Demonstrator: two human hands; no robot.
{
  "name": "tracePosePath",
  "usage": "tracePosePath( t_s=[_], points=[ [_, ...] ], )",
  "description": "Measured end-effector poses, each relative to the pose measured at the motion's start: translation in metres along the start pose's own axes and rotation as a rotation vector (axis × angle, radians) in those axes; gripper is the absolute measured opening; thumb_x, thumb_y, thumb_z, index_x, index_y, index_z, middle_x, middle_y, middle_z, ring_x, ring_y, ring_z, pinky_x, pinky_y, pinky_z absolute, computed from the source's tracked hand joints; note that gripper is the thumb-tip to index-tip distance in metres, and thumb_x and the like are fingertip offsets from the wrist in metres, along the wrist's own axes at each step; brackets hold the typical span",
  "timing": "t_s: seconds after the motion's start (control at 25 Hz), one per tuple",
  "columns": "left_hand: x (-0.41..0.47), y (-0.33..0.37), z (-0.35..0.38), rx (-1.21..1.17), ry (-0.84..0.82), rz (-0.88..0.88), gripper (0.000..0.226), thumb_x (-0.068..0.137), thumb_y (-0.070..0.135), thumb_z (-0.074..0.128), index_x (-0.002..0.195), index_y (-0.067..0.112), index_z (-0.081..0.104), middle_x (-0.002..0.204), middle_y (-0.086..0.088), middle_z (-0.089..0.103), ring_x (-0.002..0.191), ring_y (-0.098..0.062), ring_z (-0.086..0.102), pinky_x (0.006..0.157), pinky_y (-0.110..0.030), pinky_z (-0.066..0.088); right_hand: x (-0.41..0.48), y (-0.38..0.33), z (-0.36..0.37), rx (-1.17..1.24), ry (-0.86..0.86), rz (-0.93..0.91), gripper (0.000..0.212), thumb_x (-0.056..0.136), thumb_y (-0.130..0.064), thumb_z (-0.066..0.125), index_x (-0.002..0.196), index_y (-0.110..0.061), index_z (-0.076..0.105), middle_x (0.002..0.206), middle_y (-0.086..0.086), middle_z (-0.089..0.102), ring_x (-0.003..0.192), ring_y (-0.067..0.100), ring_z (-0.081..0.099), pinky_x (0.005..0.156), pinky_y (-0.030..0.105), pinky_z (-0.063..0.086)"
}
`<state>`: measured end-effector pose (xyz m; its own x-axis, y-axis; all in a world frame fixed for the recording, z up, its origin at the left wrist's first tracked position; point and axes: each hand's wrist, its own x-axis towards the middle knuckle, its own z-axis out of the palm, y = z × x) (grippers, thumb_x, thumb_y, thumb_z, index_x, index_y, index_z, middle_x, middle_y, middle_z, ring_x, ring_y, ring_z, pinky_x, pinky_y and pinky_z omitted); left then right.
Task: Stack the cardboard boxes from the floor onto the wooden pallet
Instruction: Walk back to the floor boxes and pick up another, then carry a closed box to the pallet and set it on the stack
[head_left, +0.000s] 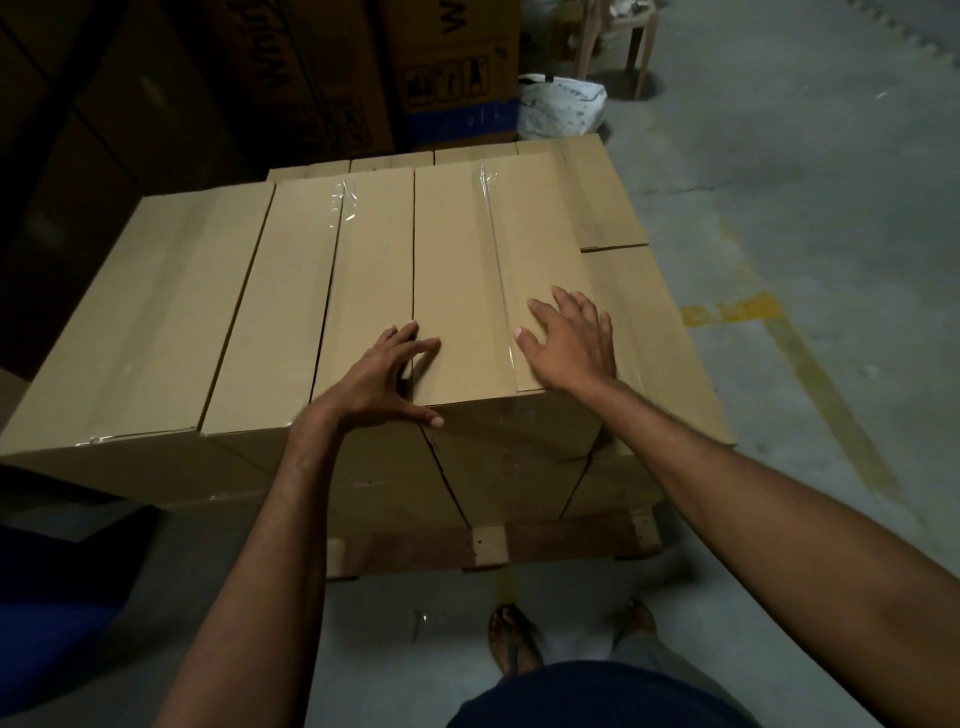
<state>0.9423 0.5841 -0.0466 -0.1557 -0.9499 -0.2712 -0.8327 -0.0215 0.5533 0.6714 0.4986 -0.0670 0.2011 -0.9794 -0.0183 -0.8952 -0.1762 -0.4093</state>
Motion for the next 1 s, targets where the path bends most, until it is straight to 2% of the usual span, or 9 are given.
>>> tracePosePath(
  t_s=[0.08,0.16,0.28,0.36,0.44,0.56,0.68,0.8,1.0],
  points=[
    [0.001,0.014,-0.005,-0.048,0.015,-0.037,0.101,0.066,0.065,0.084,0.153,0.033,0.043,0.171,-0.002,0.014,0.156,-0.028,0.017,0.121,-0.055,0.03,-0.005,0.008,-0.007,0.086,-0.026,-0.029,0.056,0.098,-0.051,0.056,0.15,-0.03,0.05,0.167,0.001,0.029,0.155,0.024,0.02,0.127,0.048,0.013],
    [0.002,0.029,-0.003,-0.054,0.138,-0.064,0.079,0.078,0.061,0.078,0.144,0.025,0.055,0.166,-0.006,0.03,0.147,-0.03,0.037,0.114,-0.051,0.042,-0.02,0.02,-0.015,0.189,-0.019,-0.073,0.047,0.097,-0.039,0.064,0.142,-0.028,0.059,0.162,0.002,0.041,0.15,0.023,0.032,0.122,0.041,0.024],
    [0.0,0.061,0.02,-0.057,0.33,-0.024,0.052,0.091,0.044,0.075,0.136,0.022,0.063,0.157,-0.005,0.046,0.141,-0.024,0.046,0.112,-0.044,0.043,-0.058,0.047,-0.027,0.395,0.078,-0.057,0.034,0.095,-0.023,0.069,0.129,-0.026,0.069,0.151,-0.001,0.054,0.138,0.016,0.047,0.109,0.027,0.035],
    [-0.002,0.097,0.045,-0.158,0.378,0.026,0.044,0.094,0.041,0.072,0.133,0.022,0.065,0.151,-0.001,0.053,0.134,-0.014,0.049,0.109,-0.036,0.045,-0.083,0.07,-0.039,0.487,0.149,-0.018,0.03,0.094,-0.019,0.071,0.124,-0.024,0.072,0.143,-0.002,0.06,0.131,0.013,0.054,0.107,0.027,0.042],
    [-0.001,0.141,0.076,-0.249,0.4,0.088,0.038,0.095,0.038,0.072,0.129,0.022,0.067,0.141,0.003,0.062,0.126,-0.007,0.055,0.105,-0.029,0.049,-0.109,0.098,-0.055,0.568,0.212,0.032,0.028,0.093,-0.018,0.073,0.12,-0.024,0.073,0.13,-0.008,0.067,0.119,0.008,0.06,0.101,0.035,0.053],
    [0.002,0.209,0.128,-0.241,0.438,0.212,0.031,0.095,0.033,0.072,0.124,0.023,0.07,0.127,0.008,0.07,0.114,-0.008,0.065,0.096,-0.027,0.053,-0.152,0.149,-0.082,0.681,0.241,0.119,0.024,0.092,-0.015,0.074,0.113,-0.025,0.075,0.105,-0.021,0.07,0.1,-0.004,0.066,0.09,0.031,0.058],
    [-0.002,0.283,0.187,-0.243,0.441,0.262,0.03,0.096,0.031,0.07,0.125,0.025,0.069,0.118,0.007,0.073,0.102,-0.008,0.066,0.083,-0.024,0.05,-0.206,0.211,-0.111,0.75,0.274,0.201,0.023,0.091,-0.01,0.074,0.109,-0.023,0.076,0.1,-0.021,0.072,0.092,-0.006,0.069,0.087,0.018,0.056],
    [-0.002,0.354,0.243,-0.36,0.4,0.345,0.033,0.097,0.027,0.07,0.13,0.024,0.066,0.123,0.011,0.072,0.114,-0.003,0.065,0.093,-0.03,0.055,-0.261,0.275,-0.138,0.801,0.347,0.287,0.022,0.09,-0.006,0.073,0.108,-0.018,0.076,0.1,-0.014,0.076,0.088,-0.003,0.07,0.082,0.011,0.053],
    [0.006,0.471,0.324,-0.46,0.317,0.457,0.042,0.097,0.026,0.069,0.137,0.028,0.059,0.121,0.013,0.071,0.111,-0.003,0.067,0.091,-0.035,0.057,-0.334,0.374,-0.182,0.815,0.524,0.432,0.028,0.09,-0.001,0.072,0.111,-0.019,0.074,0.099,-0.01,0.077,0.089,0.004,0.071,0.08,0.013,0.053]
  ],
)
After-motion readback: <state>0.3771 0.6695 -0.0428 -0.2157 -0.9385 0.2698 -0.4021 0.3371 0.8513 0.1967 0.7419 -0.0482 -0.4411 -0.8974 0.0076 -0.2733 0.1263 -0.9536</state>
